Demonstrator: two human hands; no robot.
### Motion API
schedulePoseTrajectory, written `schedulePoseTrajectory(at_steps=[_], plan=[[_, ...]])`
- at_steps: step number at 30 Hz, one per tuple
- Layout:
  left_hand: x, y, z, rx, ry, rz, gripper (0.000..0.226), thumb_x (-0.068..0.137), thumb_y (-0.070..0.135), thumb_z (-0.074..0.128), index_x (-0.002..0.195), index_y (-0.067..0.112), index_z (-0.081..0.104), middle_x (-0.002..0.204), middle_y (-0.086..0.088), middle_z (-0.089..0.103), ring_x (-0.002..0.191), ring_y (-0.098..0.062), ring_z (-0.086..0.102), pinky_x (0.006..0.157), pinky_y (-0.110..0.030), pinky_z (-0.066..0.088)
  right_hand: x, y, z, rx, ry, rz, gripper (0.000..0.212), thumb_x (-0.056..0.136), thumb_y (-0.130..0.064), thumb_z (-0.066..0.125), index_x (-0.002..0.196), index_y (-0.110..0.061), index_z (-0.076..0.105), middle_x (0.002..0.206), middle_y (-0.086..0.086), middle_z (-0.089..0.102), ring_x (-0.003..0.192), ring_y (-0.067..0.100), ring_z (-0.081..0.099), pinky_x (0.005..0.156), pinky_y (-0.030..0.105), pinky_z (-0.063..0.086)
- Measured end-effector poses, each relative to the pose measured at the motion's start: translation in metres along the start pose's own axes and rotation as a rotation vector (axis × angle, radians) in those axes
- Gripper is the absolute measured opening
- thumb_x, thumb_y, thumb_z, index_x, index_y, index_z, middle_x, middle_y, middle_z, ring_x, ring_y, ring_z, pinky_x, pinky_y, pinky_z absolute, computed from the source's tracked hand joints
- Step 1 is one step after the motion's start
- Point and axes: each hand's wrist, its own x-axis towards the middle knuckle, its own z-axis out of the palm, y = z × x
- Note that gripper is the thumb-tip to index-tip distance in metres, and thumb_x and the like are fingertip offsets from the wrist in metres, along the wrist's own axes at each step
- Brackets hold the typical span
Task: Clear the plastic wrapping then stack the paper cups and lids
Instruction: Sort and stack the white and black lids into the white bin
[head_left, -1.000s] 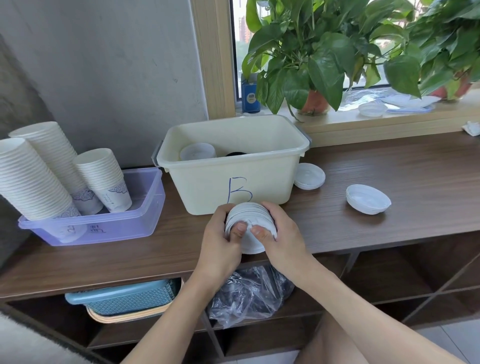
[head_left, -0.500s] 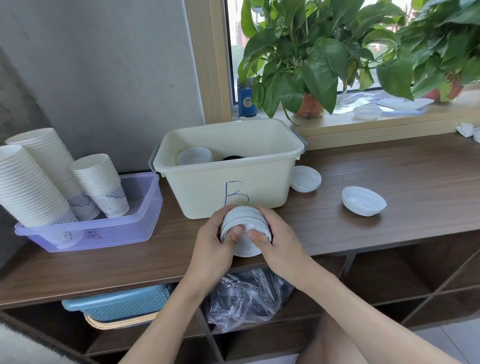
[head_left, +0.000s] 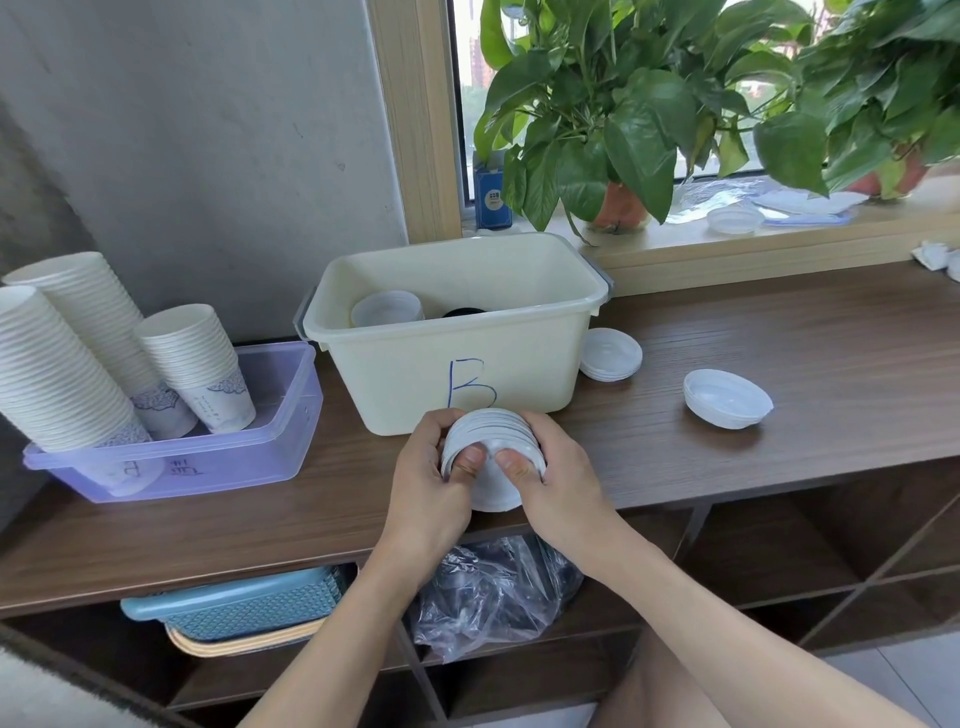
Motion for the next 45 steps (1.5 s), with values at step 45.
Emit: schedulePoseTrajectory(at_steps=[45], plan=[[-0.001,0.008,0.001,-0.015,-0.087,0.000,0.039,0.085,0.018,0.075,0.120,0.021,0.059,0.108,0.011,0.069,0.100,0.002,0.064,0.083,-0.012,0.049,-0.003,-0.004,-0.016,-0.029,-0.093,0.046,0.032,0.098,-0.019,0.051,0.129,-0.026,0.049,0.118,-0.015,0.062,0.111,-0.001,0.055,0.094,0.016,0.042]])
